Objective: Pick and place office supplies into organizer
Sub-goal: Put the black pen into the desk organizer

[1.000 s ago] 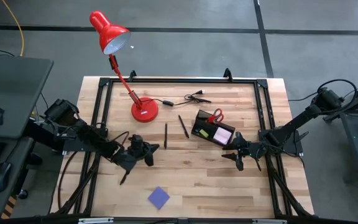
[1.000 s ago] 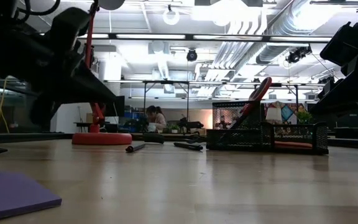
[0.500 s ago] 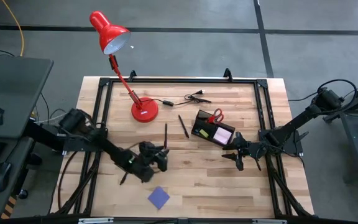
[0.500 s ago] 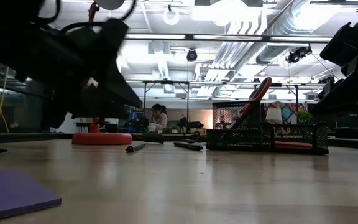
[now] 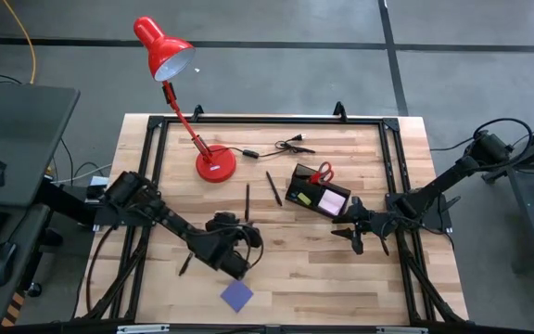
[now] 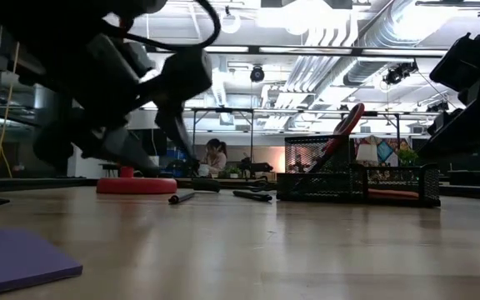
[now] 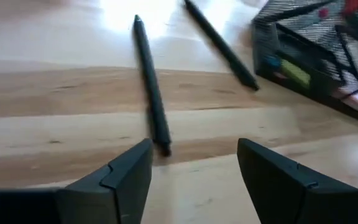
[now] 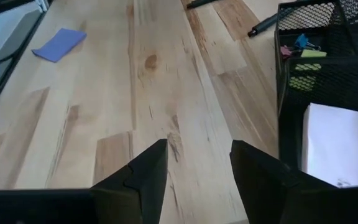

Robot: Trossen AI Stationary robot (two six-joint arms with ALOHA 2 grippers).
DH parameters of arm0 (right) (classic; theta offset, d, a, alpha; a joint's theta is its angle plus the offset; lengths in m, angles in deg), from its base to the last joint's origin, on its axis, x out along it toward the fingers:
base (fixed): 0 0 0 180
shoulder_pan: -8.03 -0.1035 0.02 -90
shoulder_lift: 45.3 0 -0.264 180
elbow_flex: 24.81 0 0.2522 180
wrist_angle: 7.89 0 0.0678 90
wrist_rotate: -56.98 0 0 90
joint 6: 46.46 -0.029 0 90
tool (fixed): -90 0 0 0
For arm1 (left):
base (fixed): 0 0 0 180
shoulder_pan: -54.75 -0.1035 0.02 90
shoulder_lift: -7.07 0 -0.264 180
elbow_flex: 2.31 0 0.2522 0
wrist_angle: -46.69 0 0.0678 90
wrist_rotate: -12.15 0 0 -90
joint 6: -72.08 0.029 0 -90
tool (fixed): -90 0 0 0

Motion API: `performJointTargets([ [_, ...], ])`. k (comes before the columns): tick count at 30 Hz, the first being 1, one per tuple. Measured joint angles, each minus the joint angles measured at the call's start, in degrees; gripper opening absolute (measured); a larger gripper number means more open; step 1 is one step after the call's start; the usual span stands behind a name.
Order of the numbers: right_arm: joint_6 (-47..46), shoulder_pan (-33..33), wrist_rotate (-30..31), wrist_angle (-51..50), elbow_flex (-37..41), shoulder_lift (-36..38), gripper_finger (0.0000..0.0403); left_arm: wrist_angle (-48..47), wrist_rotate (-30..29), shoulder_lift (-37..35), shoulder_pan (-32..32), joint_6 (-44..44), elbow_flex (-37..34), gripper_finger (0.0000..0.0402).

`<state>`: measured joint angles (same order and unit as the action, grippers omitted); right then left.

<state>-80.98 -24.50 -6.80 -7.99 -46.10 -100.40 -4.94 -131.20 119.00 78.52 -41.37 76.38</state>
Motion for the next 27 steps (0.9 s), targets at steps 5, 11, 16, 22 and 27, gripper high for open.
performJointTargets([
  [5, 0.0, 0.0, -0.02, -0.54, 0.0, 0.13, 0.0168, -1.0, -3.48, 5.03, -0.75, -0.79, 2.5, 0.021],
  [11, 0.0, 0.04, 0.05, -0.35, -0.03, -0.41, 0.0168, -2.95, -5.29, 8.16, -1.56, -0.77, 5.07, 0.0191],
  [16, 0.0, 0.04, -0.29, -1.05, 0.0, -0.16, 0.016, -6.18, -8.36, 9.66, -2.41, -3.34, 6.38, 0.0186],
  [22, 0.0, 0.04, -0.26, -1.24, 0.0, 0.15, 0.0156, -11.35, -9.06, 12.99, -2.9, -9.73, 9.44, 0.0182],
  [27, -0.01, 0.04, -0.27, -1.07, 0.0, -0.06, 0.0163, -13.13, -5.46, 14.38, -3.62, -13.36, 10.67, 0.0173],
])
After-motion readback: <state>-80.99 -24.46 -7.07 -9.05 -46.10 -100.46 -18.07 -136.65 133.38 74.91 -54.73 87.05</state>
